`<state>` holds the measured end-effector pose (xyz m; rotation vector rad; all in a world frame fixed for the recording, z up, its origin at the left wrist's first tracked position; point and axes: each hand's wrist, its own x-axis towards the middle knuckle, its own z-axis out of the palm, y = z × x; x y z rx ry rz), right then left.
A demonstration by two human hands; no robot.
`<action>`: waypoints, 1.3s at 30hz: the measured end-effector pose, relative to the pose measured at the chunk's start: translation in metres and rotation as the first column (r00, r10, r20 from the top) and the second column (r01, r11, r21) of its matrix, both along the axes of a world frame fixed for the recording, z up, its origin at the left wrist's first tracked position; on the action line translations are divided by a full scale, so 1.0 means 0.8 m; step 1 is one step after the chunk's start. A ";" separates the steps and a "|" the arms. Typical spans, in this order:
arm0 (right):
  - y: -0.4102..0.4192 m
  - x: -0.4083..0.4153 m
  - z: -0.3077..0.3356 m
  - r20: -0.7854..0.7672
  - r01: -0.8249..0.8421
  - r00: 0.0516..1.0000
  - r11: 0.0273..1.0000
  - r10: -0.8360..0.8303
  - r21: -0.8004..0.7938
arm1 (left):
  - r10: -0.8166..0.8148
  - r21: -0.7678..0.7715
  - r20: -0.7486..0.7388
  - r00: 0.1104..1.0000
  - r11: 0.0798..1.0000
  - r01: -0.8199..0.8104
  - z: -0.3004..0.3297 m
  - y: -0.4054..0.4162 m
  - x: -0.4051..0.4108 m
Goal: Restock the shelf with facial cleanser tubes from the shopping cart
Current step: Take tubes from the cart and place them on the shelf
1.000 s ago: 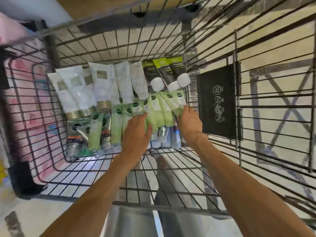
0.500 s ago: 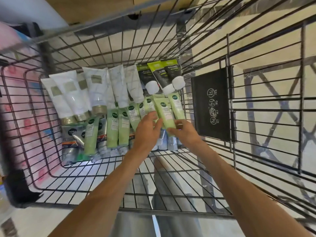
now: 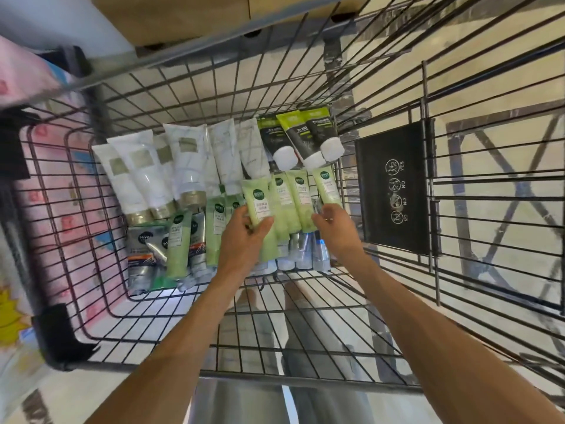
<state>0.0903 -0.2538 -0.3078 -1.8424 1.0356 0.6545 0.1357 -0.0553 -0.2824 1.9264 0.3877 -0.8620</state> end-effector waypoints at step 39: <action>0.035 -0.057 0.190 0.048 0.136 0.988 0.968 -0.149 0.213 | 0.021 0.011 0.027 0.999 1.000 -0.021 0.159 0.080 -0.036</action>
